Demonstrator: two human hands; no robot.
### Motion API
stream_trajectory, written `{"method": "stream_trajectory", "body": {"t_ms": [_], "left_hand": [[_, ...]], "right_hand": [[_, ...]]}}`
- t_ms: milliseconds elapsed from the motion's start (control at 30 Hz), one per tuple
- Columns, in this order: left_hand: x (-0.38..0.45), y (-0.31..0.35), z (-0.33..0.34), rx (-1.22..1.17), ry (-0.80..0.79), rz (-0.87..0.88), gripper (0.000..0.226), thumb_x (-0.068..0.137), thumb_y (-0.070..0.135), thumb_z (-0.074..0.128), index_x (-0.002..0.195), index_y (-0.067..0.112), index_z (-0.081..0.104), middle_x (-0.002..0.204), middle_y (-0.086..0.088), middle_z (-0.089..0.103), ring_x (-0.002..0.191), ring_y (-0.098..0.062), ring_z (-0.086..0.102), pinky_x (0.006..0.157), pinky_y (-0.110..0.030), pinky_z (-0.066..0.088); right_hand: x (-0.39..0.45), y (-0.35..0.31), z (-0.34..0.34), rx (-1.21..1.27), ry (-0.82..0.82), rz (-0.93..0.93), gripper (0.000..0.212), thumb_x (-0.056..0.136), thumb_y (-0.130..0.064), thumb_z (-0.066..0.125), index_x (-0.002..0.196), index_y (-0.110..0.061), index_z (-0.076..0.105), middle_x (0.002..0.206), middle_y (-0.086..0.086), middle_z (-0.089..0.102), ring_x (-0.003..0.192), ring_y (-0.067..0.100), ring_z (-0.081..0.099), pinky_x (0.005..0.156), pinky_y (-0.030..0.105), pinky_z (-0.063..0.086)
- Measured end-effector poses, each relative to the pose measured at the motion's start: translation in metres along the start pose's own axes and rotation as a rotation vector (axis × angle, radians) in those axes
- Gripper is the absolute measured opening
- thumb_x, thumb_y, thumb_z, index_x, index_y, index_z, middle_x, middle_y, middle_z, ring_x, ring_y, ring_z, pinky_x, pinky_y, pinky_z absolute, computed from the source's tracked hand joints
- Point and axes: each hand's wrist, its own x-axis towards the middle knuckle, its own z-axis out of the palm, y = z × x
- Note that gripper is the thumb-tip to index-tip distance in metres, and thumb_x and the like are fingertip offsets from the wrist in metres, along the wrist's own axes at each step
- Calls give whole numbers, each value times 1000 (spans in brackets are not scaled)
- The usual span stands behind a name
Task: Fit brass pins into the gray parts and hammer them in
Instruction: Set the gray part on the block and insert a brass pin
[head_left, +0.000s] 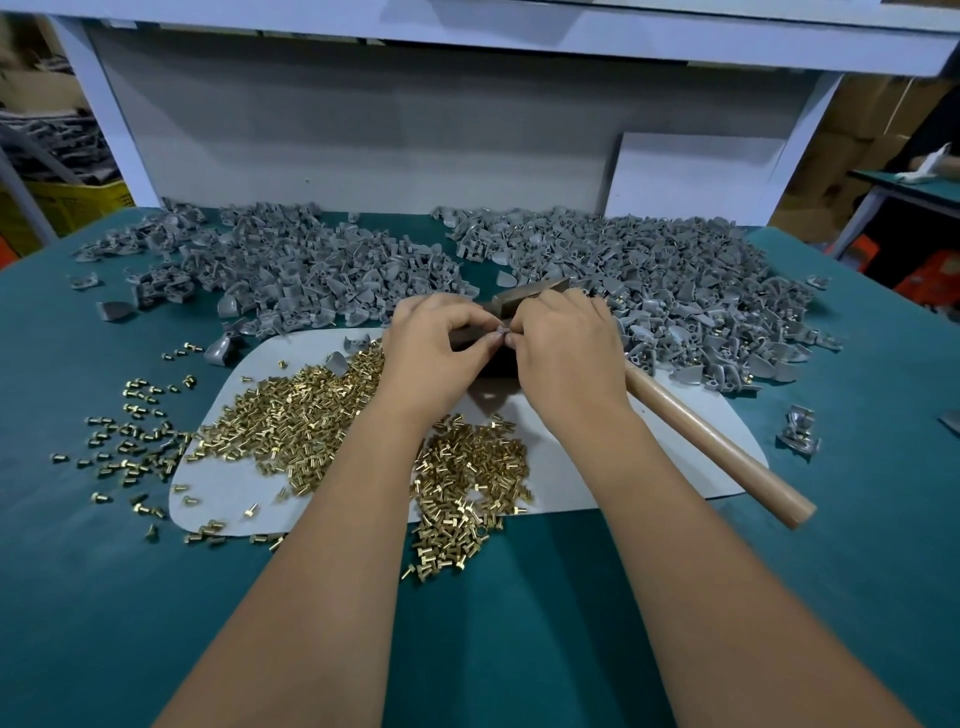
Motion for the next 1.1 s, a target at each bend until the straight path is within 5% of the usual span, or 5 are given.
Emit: {"method": "stream_trajectory", "body": {"t_ms": [367,567,667,967,1100], "left_hand": [[-3,3,-2,15,29,19,9,85,25,76,93,27,77,101,18,65,121,-19,42,107,-50,32],[-4,5,-2,60,48,43,9,85,24,75,91,31,76,92,21,61,120,-18,45,107,-48,31],[-5,6,-1,78,50,41,14,85,26,74,89,39,72,92,24,59,120,-12,42,95,-29,20],[-5,6,-3,72,47,11,19,86,29,73,77,43,63,87,28,57,116,-5,38,92,-25,15],[-5,7,-6,-82,27,-42,16,88,21,72,81,34,67,91,29,53,120,-18,48,108,-50,35]], "right_hand": [[-11,-4,4,-105,-4,-35,5,93,-12,51,94,-9,55,96,10,60,94,29,54,84,36,37],[-10,-14,5,-123,-51,37,47,83,-10,4,104,-9,45,106,11,52,99,28,47,86,37,34],[-10,-17,8,-124,-61,72,54,77,-10,-6,103,-11,42,104,10,50,96,28,46,83,37,33],[-9,-23,11,-134,-50,144,34,86,-3,15,104,-10,43,104,10,52,94,28,48,82,37,33],[-4,-7,6,117,42,140,9,99,-13,39,102,-12,47,102,5,54,91,22,45,81,33,29]]}}
